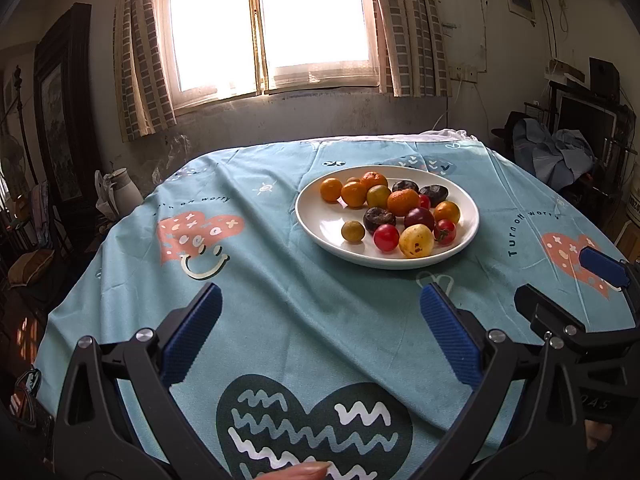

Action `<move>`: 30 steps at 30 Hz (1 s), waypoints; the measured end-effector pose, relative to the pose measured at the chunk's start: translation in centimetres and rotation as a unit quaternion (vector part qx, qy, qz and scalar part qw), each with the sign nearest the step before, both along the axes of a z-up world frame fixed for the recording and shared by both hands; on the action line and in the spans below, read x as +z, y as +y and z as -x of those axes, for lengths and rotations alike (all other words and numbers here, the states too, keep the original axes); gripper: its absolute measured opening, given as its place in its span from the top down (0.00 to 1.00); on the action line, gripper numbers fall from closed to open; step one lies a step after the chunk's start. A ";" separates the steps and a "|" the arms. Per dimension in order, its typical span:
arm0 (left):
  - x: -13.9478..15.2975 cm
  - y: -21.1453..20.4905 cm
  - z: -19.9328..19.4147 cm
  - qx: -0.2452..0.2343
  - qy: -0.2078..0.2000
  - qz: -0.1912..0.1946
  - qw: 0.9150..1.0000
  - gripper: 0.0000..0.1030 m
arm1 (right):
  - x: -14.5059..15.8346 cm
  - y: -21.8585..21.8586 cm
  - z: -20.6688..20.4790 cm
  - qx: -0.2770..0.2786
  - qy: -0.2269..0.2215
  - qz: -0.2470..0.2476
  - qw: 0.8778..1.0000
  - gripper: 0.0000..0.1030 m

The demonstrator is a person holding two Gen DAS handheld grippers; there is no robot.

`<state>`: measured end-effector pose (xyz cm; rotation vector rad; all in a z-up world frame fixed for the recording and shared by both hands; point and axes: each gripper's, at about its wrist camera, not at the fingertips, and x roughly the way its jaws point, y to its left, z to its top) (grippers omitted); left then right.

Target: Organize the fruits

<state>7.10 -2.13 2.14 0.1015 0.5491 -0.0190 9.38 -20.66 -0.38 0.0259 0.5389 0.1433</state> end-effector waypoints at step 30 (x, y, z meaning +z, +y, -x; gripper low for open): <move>0.0 0.1 0.1 -0.001 -0.016 -0.014 1.000 0.02 | -0.1 0.0 0.0 0.000 0.000 0.001 1.000 0.01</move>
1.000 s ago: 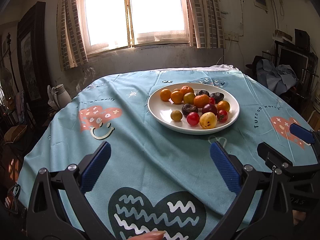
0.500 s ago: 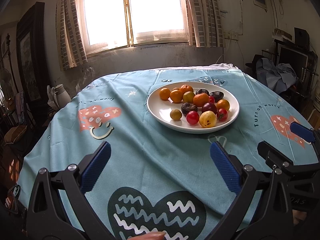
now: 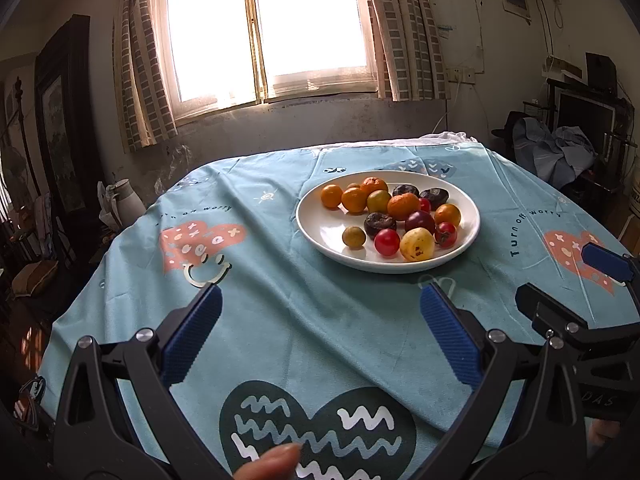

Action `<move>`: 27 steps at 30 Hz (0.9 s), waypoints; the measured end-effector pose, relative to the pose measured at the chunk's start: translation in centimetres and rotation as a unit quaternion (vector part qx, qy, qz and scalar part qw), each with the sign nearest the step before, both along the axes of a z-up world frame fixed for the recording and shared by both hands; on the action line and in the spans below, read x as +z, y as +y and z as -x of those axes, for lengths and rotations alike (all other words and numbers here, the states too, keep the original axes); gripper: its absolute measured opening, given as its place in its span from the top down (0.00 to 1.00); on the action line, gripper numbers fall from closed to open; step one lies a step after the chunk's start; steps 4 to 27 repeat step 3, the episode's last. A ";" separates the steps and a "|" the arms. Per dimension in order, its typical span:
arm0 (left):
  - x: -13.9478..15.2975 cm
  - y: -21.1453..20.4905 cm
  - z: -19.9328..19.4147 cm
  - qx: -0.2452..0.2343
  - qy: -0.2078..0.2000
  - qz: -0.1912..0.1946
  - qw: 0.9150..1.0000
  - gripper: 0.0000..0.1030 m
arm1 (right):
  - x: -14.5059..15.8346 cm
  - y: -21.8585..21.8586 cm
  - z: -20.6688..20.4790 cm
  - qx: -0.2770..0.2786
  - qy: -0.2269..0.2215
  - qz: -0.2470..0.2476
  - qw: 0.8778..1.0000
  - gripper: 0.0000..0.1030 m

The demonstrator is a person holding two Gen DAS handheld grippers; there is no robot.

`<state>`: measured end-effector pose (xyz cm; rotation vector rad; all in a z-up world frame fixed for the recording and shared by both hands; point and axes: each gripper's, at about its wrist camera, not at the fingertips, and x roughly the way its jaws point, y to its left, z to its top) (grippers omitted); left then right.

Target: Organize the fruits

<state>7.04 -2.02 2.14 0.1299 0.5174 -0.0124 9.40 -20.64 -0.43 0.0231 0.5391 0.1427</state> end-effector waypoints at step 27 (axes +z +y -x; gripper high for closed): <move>0.0 0.3 -0.1 0.003 0.004 0.004 1.000 0.02 | 0.0 0.0 0.0 0.000 0.000 -0.001 1.000 0.01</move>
